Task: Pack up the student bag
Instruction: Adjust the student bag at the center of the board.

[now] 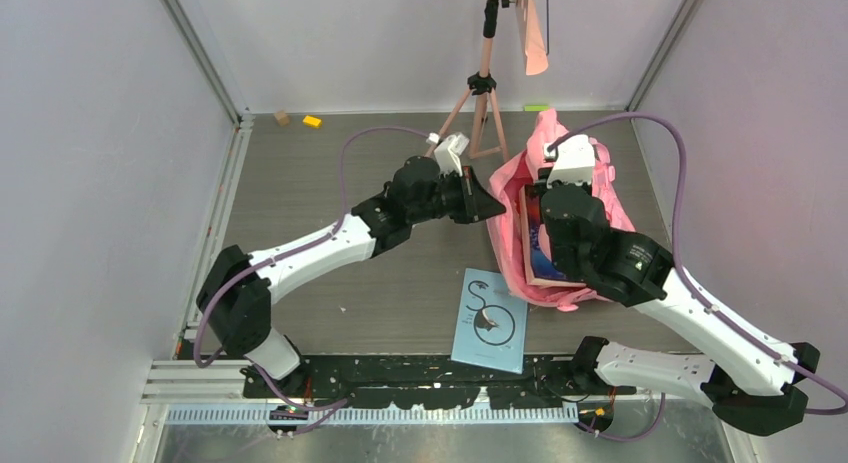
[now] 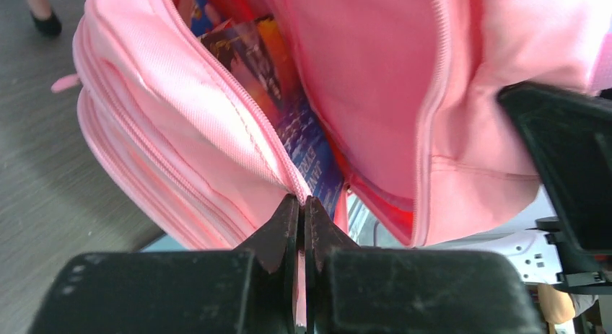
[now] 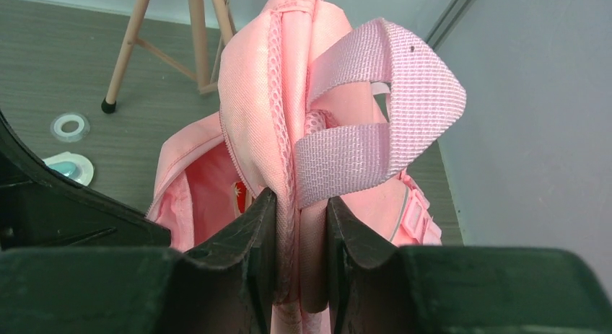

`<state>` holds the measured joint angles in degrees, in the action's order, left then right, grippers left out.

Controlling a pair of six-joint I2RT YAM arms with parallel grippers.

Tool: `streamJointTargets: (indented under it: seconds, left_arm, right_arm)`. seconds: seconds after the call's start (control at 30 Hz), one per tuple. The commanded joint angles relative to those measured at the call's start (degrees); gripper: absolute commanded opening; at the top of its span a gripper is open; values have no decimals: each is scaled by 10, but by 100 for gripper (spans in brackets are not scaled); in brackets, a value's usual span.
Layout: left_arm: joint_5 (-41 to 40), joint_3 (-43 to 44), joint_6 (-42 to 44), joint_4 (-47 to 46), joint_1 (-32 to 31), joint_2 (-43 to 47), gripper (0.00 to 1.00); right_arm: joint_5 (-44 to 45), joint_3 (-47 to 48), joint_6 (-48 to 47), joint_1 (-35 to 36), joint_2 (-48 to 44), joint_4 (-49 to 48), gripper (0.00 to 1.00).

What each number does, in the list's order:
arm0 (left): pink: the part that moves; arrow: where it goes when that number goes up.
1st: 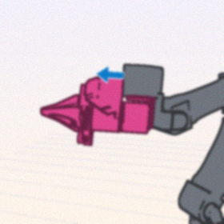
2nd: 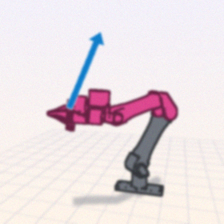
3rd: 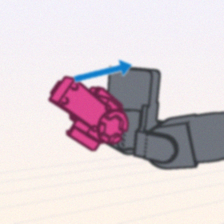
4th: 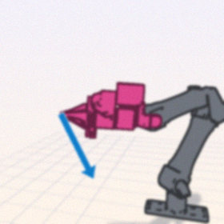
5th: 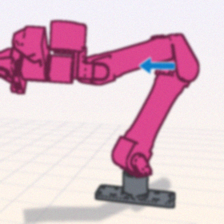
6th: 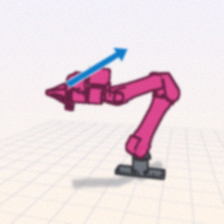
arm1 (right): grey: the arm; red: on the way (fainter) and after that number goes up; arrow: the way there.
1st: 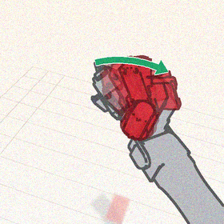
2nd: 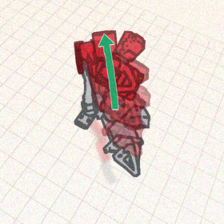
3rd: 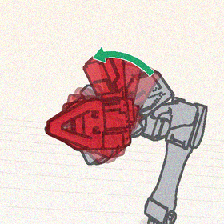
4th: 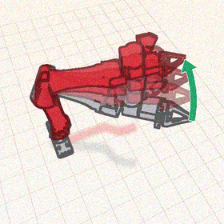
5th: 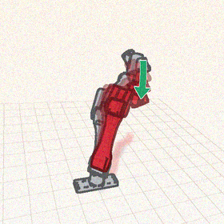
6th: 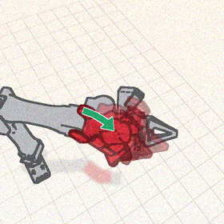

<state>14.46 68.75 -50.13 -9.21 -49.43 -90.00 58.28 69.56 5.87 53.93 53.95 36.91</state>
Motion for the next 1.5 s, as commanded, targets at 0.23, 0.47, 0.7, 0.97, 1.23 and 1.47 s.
streamJointTargets:
  seconds: [0.23, 0.47, 0.7, 0.97, 1.23, 1.47]
  left_arm:
    - [31, 279, 111, 67, 5, 39, 0]
    - [42, 400, 133, 148, 30, 24, 0]
    - [40, 513, 177, 229, 54, 5, 0]
    - [65, 617, 194, 273, 79, -27, 0]
    - [70, 572, 205, 276, 80, -8, 0]
    - [75, 442, 217, 273, 81, 36, 10]
  right_arm:
    - [-37, 144, -56, 4, 1, -136, 0]
    - [-89, 197, -73, 4, 20, -141, 0]
    - [-148, 267, -72, 4, 56, -135, 0]
    - [-168, 292, -80, 4, 90, -148, 0]
    - [-82, 148, -75, 4, 57, -230, 0]
    - [-48, 46, -16, 4, 18, -229, 0]
